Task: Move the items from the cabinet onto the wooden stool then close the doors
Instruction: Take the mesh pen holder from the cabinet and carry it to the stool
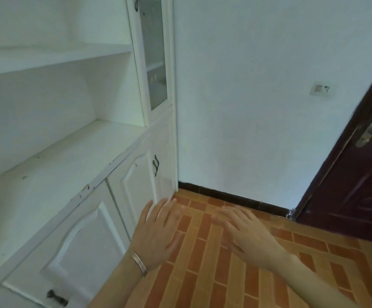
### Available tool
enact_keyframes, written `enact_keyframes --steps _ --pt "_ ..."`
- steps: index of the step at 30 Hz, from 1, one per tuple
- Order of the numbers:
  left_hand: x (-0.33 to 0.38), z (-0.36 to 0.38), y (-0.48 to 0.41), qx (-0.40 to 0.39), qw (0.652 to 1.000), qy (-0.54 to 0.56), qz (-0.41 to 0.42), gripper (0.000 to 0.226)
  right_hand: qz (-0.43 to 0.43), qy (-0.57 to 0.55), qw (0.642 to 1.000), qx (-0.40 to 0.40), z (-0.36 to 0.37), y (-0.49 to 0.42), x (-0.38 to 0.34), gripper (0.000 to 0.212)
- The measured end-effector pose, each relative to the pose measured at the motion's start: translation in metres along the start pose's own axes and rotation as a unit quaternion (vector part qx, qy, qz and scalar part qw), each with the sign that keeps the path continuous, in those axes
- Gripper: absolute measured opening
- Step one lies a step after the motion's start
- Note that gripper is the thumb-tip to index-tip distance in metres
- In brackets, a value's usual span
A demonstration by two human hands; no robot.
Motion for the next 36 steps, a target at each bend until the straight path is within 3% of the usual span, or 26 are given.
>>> enact_keyframes --steps 9,21,27,36 --pt "-0.034 0.019 -0.075 -0.04 0.996 -0.036 -0.077 0.052 -0.129 -0.02 0.991 0.035 0.007 -0.106 0.068 0.047" --pt "-0.179 0.034 -0.234 0.003 0.99 -0.069 -0.124 0.051 -0.191 0.02 0.977 0.097 -0.002 -0.338 0.149 0.044" --pt "-0.242 0.016 -0.298 0.006 0.984 -0.106 -0.141 0.062 -0.223 0.037 0.963 0.149 -0.021 -0.439 0.176 0.045" --pt "-0.321 -0.028 -0.387 0.081 0.957 -0.211 -0.18 0.053 -0.3 0.077 0.926 0.217 -0.054 -0.582 0.222 0.041"
Point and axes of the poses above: each hand's wrist, its own y-axis away from the middle knuckle, its own z-axis out of the palm, x = y × z, the point moved 2 cm from there along -y, towards the middle knuckle, and after that the axes turned 8 degrees about -x, right-handed, at the moved point
